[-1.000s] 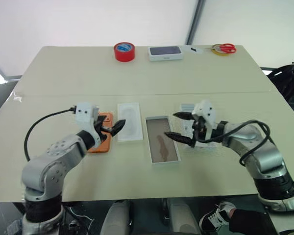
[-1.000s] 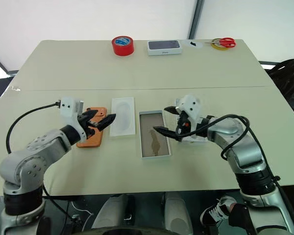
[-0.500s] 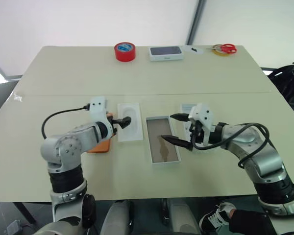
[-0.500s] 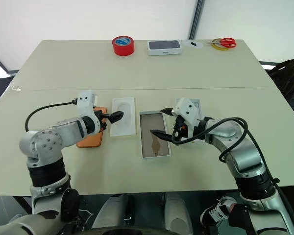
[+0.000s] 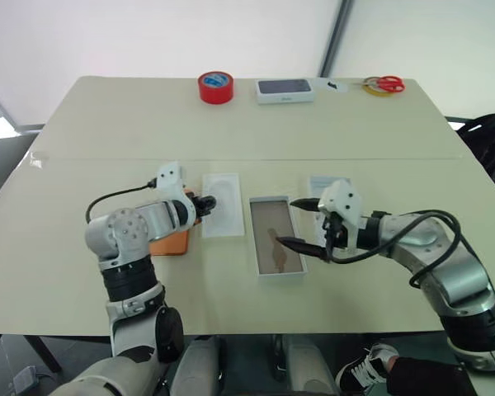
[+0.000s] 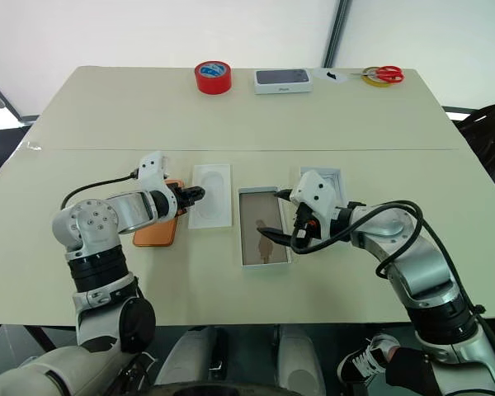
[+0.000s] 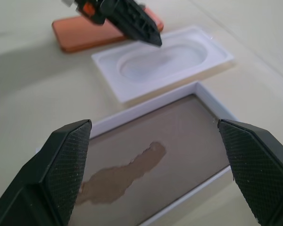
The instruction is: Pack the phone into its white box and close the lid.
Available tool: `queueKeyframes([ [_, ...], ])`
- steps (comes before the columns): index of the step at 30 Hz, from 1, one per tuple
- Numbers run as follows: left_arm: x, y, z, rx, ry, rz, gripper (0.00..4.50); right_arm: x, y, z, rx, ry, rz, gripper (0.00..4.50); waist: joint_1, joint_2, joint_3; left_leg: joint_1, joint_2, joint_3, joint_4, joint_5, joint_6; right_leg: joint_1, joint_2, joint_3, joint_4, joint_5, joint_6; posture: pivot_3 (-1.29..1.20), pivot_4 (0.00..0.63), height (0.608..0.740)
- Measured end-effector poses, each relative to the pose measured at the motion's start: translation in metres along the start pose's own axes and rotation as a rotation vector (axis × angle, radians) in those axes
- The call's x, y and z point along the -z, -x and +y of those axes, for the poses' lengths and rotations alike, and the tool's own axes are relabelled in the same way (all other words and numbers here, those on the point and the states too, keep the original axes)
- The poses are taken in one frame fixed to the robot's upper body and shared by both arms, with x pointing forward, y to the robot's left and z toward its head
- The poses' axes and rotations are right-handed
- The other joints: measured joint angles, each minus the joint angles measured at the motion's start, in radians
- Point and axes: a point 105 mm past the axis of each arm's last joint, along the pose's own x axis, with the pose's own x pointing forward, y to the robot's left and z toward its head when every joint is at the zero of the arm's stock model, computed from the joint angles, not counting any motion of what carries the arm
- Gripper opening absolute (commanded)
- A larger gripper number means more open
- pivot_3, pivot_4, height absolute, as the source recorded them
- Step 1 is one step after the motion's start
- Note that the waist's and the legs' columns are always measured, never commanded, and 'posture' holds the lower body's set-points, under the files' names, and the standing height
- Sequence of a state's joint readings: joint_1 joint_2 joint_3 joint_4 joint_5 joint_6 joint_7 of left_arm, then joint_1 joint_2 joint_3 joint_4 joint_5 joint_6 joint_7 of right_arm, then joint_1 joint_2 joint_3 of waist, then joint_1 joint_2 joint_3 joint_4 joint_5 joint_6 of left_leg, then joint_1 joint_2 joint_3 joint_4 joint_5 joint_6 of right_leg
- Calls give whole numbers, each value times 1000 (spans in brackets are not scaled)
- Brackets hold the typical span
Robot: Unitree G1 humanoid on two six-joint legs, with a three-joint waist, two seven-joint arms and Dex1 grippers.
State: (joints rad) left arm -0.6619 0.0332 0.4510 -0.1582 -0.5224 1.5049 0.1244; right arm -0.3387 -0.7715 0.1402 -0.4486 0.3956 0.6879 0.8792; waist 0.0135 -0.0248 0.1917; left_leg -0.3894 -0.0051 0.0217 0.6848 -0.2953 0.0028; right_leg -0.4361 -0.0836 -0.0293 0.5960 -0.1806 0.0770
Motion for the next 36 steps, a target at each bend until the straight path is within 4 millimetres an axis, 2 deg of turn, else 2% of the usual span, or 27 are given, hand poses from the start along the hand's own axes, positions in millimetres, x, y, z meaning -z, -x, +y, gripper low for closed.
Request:
queueKeyframes([
  [1,0,0,0,3,5,1,100,0,1,2,-20,12,23,4500,0,0,0,0,0,0,0,0,0,0,0,0,0,0,0,0,150,732],
  [4,1,-1,-2,17,18,-4,44,-2,3,15,-107,80,90,4500,0,0,0,0,0,0,0,0,0,0,0,0,0,0,0,0,150,732],
  [10,1,0,0,35,84,-13,44,16,-3,37,-257,170,257,4500,0,-1,0,0,0,0,0,0,0,1,0,-1,0,0,0,0,150,732],
  [13,-2,1,-1,57,126,-25,0,20,-10,44,-299,191,292,3628,-1,-1,0,0,0,0,0,0,0,1,0,-1,0,0,0,0,150,732],
  [15,-4,2,-1,71,151,-36,0,25,-14,47,-313,192,311,2696,0,-1,0,0,0,-1,0,0,0,1,0,-1,0,0,0,0,150,732],
  [20,-7,5,-1,88,190,-50,0,34,-24,50,-323,200,349,49,-1,-1,0,0,0,-1,0,0,0,1,0,-1,0,0,0,0,150,732],
  [27,-16,15,0,129,238,-115,0,31,-32,45,-308,221,333,49,-3,-1,0,0,0,-1,0,0,-1,0,0,-1,0,0,0,0,150,732],
  [32,-52,42,9,134,239,-269,0,14,-53,34,-267,255,262,49,-7,-2,0,0,0,-1,0,1,-2,-1,2,-1,0,0,0,0,150,732],
  [36,-77,66,21,133,237,-368,0,10,-70,27,-248,261,257,49,-6,-2,0,0,0,-1,0,1,-3,-1,1,-1,0,0,0,0,150,732],
])
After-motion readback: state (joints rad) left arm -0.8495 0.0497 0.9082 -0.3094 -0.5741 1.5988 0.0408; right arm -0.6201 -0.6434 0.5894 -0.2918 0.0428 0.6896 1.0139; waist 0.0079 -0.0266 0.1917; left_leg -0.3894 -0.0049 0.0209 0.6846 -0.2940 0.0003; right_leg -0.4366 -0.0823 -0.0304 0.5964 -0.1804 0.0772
